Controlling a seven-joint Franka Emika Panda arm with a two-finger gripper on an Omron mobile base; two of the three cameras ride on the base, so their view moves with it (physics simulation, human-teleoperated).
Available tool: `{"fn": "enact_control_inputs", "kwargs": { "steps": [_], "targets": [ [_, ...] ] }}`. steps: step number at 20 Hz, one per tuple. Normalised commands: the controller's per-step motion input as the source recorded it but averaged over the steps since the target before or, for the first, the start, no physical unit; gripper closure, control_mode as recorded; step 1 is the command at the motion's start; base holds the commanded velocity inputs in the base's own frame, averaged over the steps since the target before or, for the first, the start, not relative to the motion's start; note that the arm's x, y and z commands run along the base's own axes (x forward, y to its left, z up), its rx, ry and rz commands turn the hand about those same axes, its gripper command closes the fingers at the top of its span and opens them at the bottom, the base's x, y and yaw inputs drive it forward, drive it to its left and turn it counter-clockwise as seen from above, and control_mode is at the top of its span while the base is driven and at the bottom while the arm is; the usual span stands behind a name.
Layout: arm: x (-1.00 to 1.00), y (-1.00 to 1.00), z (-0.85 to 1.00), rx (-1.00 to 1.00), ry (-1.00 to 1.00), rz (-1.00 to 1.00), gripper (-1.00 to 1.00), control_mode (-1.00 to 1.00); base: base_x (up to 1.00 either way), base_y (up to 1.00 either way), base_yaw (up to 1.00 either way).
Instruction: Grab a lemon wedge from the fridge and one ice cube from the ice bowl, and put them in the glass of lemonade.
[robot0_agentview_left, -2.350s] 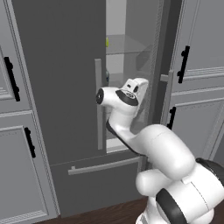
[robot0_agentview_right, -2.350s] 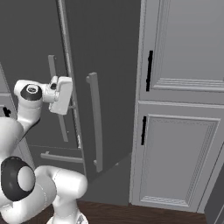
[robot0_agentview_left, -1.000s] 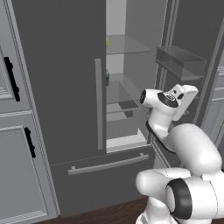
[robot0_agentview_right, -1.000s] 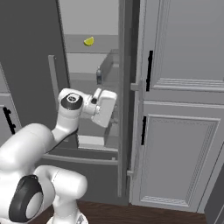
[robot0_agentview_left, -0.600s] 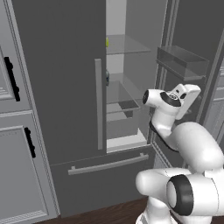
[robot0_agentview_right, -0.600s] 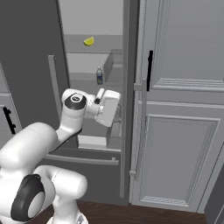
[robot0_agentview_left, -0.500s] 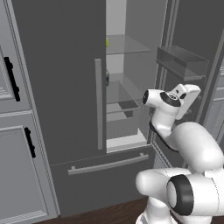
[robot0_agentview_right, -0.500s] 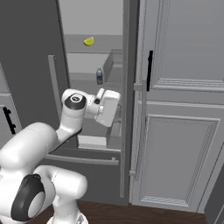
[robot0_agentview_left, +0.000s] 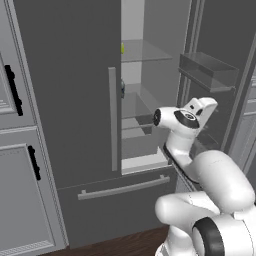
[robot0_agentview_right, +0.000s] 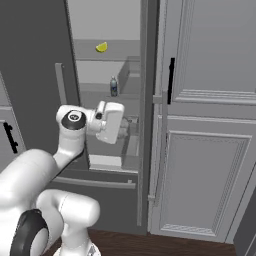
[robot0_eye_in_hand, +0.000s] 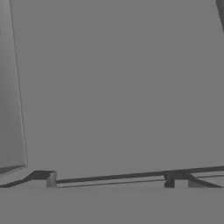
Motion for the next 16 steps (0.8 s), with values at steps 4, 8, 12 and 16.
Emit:
{"fn": "enact_control_inputs", "kwargs": {
  "steps": [4, 8, 12, 16],
  "targets": [
    [0.16, 0.63, 0.0, 0.2, -0.16, 0.29, -1.0, -1.0, 0.0, 0.0, 0.0],
    [0.25, 0.65, -0.04, 0.39, -0.19, 0.34, -1.0, -1.0, 0.0, 0.0, 0.0],
    [0.3, 0.81, -0.06, 0.45, -0.14, 0.43, -1.0, -1.0, 0.0, 0.0, 0.0],
    [0.24, 0.87, -0.08, 0.44, -0.06, 0.55, -1.0, -1.0, 0.0, 0.0, 0.0]
  ]
}}
